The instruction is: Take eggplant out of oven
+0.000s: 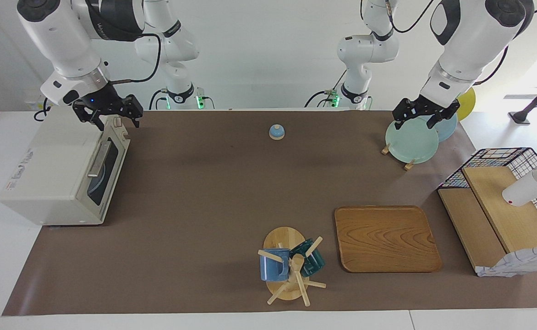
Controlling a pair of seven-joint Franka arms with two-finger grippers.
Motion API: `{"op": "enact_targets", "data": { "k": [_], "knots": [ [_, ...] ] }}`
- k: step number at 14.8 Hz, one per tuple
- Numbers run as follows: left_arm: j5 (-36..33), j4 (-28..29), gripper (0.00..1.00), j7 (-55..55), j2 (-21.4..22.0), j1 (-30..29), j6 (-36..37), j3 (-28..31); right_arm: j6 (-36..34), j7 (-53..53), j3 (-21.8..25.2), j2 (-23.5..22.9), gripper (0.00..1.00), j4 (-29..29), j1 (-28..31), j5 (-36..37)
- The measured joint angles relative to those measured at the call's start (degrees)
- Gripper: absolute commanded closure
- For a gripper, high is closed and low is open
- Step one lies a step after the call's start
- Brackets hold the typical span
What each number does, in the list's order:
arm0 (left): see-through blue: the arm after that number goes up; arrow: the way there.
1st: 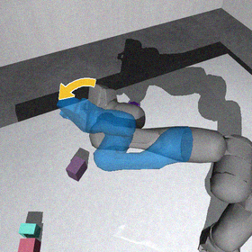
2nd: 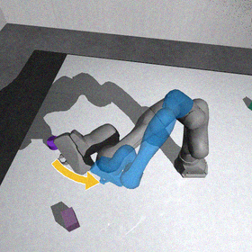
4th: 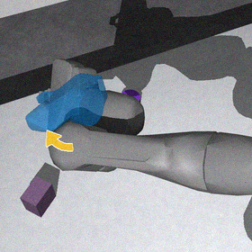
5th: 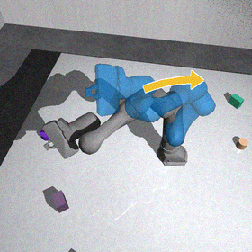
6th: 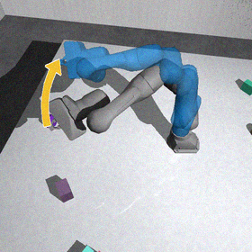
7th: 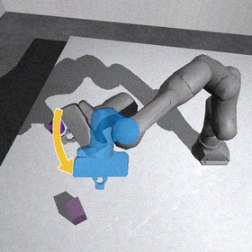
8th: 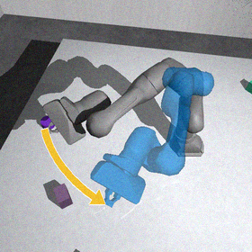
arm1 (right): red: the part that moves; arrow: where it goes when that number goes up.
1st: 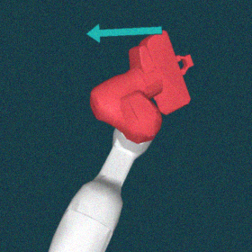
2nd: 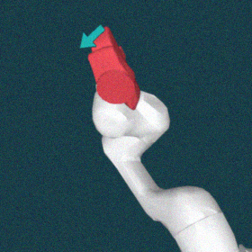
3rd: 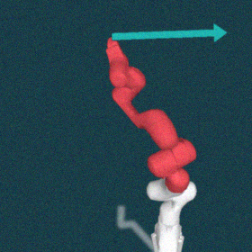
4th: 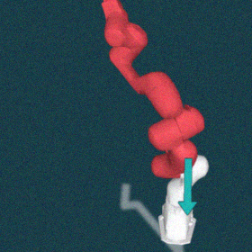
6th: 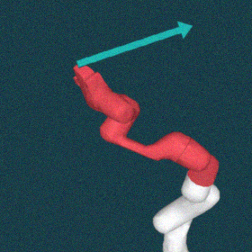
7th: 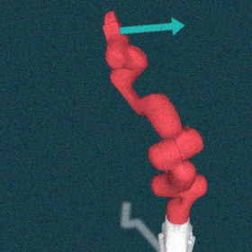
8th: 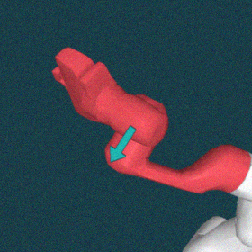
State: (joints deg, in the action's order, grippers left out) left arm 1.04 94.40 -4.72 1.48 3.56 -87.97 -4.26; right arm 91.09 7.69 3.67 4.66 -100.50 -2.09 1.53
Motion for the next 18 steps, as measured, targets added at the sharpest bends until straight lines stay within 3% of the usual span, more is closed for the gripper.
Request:
{"op": "enact_targets", "data": {
  "k": [18],
  "knots": [
    [0.0, 0.0, 0.0, 0.0, 0.0, 0.0, 0.0, 0.0, -1.14, 0.0, 0.39, 0.22, 0.0, -0.01, 0.18, 0.0]
  ]
}}
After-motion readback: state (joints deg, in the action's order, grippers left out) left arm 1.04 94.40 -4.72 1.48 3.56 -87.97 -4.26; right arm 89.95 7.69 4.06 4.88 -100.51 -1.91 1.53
